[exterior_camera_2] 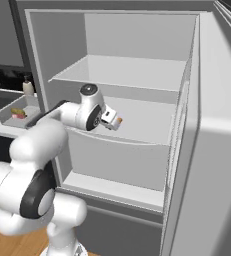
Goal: Place one potato and one steak in each tupperware on the nearby counter, to pack two identical lunches.
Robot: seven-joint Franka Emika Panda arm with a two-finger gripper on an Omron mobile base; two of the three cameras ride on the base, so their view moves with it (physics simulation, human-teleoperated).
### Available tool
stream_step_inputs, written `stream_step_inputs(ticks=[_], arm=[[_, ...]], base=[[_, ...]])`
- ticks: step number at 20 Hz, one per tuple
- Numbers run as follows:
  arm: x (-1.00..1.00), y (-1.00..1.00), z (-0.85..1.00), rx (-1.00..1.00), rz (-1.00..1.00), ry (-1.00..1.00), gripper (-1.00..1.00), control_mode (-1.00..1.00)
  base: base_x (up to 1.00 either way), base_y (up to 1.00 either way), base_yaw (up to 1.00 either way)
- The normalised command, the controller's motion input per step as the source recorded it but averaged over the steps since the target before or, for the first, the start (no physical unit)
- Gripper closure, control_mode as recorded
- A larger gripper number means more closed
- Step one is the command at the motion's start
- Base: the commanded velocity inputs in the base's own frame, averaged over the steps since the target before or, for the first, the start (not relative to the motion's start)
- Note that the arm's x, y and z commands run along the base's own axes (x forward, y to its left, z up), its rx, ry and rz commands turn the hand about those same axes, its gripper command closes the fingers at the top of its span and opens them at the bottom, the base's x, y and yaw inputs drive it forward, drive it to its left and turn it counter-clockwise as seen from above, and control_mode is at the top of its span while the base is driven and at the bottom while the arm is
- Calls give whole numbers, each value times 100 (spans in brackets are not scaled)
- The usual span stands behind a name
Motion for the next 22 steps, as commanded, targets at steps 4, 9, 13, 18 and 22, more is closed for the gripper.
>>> stream_step_inputs(ticks=[4,9,13,18,22], arm=[[26,-6,-23,0,0,0,-100,-100],[39,-5,-20,0,0,0,-100,-100],[40,-6,-14,0,0,0,-100,-100],[43,-5,-12,0,0,0,-100,-100],[41,-6,-9,0,0,2,-100,-100]], base=[[0,0,0],[0,0,0],[0,0,0],[0,0,0],[0,0,0]])
